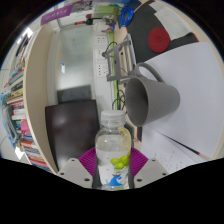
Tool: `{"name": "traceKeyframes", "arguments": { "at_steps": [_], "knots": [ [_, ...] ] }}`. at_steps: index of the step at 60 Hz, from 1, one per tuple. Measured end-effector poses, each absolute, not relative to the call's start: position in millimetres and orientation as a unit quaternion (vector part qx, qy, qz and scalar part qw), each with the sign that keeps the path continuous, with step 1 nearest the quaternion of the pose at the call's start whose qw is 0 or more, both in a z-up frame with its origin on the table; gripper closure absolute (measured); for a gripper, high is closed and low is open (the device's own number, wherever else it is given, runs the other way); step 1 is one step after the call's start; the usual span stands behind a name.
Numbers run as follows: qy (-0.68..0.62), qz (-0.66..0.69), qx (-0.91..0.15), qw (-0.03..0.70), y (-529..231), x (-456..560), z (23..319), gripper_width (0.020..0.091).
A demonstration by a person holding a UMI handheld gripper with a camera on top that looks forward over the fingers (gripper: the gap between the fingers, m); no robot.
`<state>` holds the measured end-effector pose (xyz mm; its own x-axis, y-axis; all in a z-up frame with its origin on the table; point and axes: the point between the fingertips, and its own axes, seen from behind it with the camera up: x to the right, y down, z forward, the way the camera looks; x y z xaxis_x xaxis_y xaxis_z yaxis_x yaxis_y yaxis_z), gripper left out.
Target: Pour water
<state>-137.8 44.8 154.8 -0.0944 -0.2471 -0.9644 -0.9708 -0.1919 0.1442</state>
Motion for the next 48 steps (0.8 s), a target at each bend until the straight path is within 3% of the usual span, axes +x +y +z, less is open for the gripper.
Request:
{"name": "traceKeyframes", "arguments": {
  "at_steps": [10, 22, 31, 41, 48],
  "knots": [
    [0.585, 0.553, -0.511, 0.301, 47.0, -126.5, 154.2, 0.069],
    [0.569, 0.552, -0.536, 0.289, 45.2, -127.5, 164.7, 0.0688],
    [0.478, 0.485, -0.611, 0.403, 45.3, -92.0, 207.1, 0.0688],
    [0.306, 0.226, -0.736, 0.56, 46.3, 7.2, 227.9, 0.0682],
    [0.219, 0.056, -0.761, 0.608, 42.4, 73.6, 250.2, 0.068]
  ]
}}
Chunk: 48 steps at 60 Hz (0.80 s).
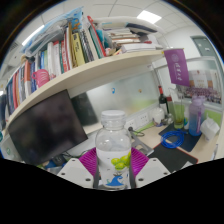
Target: Pour water
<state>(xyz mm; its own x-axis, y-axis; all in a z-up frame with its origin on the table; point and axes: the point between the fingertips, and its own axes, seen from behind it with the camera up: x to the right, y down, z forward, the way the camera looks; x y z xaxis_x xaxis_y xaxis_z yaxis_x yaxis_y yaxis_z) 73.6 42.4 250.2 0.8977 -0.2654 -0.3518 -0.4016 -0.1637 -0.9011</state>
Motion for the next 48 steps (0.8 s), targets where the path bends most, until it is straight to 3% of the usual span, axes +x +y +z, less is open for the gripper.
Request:
{"name": "traceKeyframes", "arguments": {
  "at_steps": [6, 19, 24, 38, 48],
  "knots": [
    [0.194, -0.018, -0.764, 0.615, 45.5, 118.1, 229.4, 0.0682],
    [0.161, -0.053, -0.809, 0.563, 54.6, 151.1, 136.5, 0.0683],
    [0.149, -0.06, -0.824, 0.543, 55.6, 154.7, 113.9, 0.0682],
    [0.131, -0.064, -0.826, 0.545, 69.5, 155.5, 85.6, 0.0681],
    [0.126, -0.051, -0.816, 0.562, 67.5, 151.2, 78.3, 0.0622]
  ]
}}
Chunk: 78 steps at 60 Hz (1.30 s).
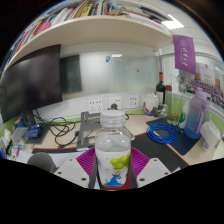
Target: Pour water
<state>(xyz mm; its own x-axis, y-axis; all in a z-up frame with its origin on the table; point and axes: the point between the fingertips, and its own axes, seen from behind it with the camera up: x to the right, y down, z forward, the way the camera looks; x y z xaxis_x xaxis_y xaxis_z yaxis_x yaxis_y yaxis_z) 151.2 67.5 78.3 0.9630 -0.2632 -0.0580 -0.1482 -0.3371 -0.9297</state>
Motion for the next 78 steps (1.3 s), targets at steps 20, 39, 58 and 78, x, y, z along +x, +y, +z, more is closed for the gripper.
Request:
{"name": "traceKeyframes", "arguments": {
  "at_steps": [20, 39, 58, 78],
  "knots": [
    [0.117, -0.054, -0.836, 0.533, 45.1, 142.1, 66.3, 0.044],
    [0.112, -0.043, -0.871, 0.476, -24.8, 119.7, 71.2, 0.044],
    [0.069, -0.039, -0.887, 0.455, -71.0, 91.0, 173.6, 0.0448],
    [0.078, -0.016, -0.884, 0.461, -93.8, 67.3, 228.0, 0.0447]
  ]
}}
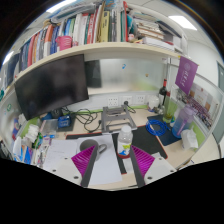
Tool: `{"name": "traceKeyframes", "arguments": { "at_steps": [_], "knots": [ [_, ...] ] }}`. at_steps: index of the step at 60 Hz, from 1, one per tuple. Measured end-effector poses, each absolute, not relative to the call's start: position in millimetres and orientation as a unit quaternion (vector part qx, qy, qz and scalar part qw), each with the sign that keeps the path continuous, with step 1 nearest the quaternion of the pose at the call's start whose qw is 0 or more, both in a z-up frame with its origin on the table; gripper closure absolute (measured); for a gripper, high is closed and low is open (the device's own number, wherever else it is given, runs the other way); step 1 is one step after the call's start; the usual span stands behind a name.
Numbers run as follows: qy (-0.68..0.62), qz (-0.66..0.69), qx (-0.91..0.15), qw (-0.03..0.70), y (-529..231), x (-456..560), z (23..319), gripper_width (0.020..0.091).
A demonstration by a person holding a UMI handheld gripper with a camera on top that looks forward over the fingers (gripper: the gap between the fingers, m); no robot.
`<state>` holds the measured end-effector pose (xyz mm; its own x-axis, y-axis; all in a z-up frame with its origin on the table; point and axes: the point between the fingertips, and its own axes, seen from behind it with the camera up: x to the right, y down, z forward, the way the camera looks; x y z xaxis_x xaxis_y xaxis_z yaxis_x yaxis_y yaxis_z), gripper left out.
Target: Pour water
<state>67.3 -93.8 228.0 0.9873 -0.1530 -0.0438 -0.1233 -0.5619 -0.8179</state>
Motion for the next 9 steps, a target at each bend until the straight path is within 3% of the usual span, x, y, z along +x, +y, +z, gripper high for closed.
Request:
{"name": "traceKeyframes", "arguments": {
  "at_steps": [9],
  "knots": [
    [0.069, 0.003, -0.881, 0.467, -96.6, 48.5, 236.5, 0.0447]
  ]
}}
